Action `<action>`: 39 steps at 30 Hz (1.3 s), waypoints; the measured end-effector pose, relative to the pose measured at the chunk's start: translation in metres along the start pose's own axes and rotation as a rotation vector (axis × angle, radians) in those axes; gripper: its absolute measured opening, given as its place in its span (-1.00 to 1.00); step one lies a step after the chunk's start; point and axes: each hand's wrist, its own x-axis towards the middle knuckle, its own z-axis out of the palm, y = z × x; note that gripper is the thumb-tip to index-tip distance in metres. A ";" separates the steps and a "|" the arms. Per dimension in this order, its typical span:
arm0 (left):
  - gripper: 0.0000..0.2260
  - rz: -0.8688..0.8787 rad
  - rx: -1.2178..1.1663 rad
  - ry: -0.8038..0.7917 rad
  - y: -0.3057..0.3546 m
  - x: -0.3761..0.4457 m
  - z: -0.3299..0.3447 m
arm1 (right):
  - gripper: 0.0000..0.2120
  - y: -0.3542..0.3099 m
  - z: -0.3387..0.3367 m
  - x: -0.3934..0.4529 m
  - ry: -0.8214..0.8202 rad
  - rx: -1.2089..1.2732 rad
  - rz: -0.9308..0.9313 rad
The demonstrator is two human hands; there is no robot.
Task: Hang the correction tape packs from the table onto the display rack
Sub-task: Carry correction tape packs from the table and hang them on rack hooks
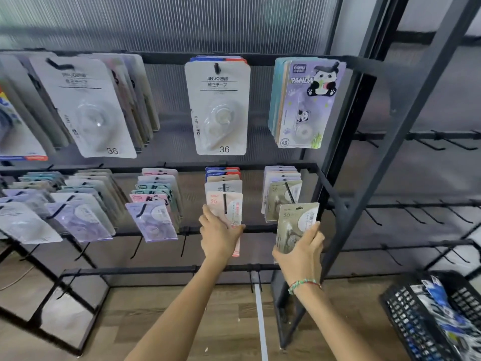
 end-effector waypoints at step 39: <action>-0.23 0.015 0.247 0.344 -0.172 -0.092 -0.238 | -0.29 -0.189 0.050 -0.139 -0.459 0.074 -0.748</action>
